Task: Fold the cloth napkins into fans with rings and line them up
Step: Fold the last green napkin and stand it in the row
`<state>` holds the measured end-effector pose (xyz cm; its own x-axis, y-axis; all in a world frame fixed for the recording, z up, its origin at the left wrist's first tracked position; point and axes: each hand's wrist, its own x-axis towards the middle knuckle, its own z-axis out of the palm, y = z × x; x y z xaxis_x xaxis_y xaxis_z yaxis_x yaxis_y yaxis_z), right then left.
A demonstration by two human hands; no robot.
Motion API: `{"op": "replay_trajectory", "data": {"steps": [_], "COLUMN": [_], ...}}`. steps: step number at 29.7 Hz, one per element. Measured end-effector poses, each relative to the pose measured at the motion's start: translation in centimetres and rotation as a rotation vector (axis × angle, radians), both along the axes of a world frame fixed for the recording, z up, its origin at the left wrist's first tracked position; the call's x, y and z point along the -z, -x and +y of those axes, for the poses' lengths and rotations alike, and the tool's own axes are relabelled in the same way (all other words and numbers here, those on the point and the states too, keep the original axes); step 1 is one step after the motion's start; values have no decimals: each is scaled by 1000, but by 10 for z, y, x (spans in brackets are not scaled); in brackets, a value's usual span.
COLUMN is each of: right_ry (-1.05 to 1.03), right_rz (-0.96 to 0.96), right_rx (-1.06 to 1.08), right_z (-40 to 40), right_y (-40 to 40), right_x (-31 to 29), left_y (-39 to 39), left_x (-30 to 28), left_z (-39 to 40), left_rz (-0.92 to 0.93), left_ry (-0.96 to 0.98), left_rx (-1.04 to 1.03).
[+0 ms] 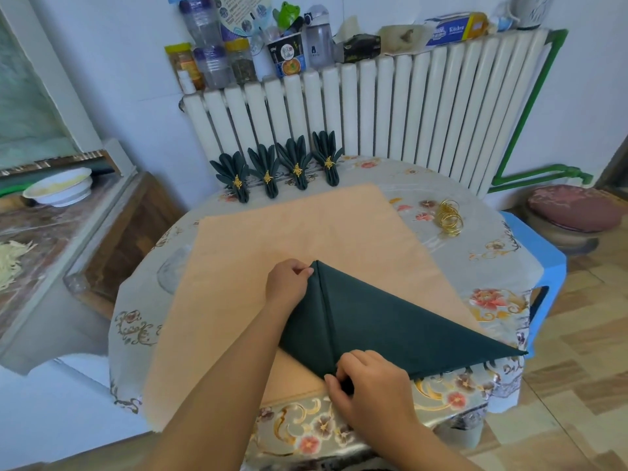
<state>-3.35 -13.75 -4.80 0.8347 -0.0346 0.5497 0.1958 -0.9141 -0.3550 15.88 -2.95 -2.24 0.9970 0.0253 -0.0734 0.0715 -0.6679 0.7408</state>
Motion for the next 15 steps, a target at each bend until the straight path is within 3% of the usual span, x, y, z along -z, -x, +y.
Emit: {"op": "replay_trajectory", "data": {"steps": [11, 15], "right_ry": [-20, -78], "right_rz": [42, 52], "right_rx": [-22, -61], "right_z": [0, -2], "right_y": [-1, -3], "right_x": [0, 4], "left_y": [5, 0], "left_x": [13, 11], "left_z": [-8, -10], "left_rz": [-107, -74], "left_ry": [-19, -158], "left_rx": [-86, -43]}}
